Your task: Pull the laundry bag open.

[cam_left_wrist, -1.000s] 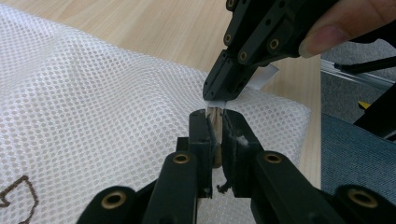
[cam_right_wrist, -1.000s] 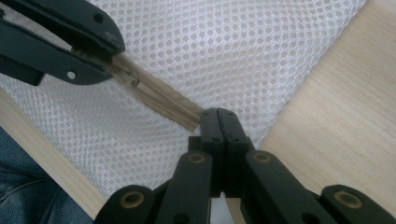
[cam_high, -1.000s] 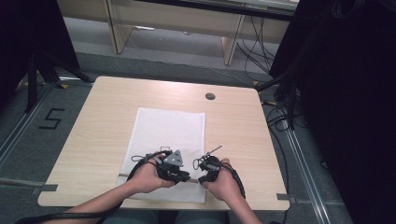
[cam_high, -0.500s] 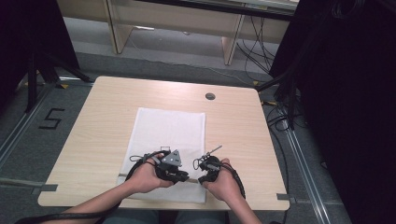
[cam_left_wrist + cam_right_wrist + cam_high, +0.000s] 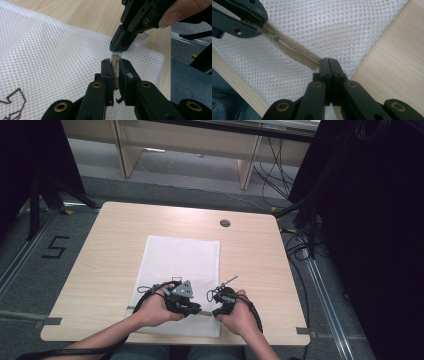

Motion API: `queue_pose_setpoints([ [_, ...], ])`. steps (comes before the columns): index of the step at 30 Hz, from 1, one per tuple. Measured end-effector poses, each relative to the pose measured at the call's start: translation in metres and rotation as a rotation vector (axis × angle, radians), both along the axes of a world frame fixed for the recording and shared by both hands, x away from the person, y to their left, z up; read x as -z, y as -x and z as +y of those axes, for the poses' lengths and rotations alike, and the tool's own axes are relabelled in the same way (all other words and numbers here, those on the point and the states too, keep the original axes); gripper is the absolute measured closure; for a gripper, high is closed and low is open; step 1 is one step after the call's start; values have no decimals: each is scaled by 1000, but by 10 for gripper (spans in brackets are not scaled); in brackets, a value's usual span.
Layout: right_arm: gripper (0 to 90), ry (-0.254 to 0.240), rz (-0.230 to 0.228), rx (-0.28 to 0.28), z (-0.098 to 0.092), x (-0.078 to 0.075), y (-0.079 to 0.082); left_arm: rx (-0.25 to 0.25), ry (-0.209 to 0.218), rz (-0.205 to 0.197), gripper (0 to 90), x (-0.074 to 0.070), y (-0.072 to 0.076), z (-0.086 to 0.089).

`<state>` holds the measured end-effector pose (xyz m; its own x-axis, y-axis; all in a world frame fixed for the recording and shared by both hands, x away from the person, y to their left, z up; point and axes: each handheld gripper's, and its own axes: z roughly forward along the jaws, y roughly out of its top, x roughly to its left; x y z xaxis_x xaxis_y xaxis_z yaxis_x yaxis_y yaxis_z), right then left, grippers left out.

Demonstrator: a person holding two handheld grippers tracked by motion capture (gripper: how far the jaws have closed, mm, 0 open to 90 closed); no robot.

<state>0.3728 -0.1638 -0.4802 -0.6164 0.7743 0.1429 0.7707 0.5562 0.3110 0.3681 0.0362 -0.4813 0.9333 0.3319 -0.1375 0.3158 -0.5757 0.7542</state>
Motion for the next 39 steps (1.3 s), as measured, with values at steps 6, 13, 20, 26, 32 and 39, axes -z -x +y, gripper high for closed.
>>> queue_pose_setpoints([
  [6,900,0,0,2,0,0,0,5,1,-6,824,-1,0,1],
  [13,900,-1,0,0,0,0,0,12,1,-11,824,-1,-1,2],
  [20,900,1,0,2,0,0,0,-4,8,5,824,-2,0,5],
  [26,900,-2,1,1,0,0,0,-6,9,3,824,-2,1,6],
  [32,900,0,2,2,0,0,0,0,-2,-6,824,-3,1,8],
  [39,900,0,0,2,0,0,0,-5,5,2,824,-4,1,10],
])
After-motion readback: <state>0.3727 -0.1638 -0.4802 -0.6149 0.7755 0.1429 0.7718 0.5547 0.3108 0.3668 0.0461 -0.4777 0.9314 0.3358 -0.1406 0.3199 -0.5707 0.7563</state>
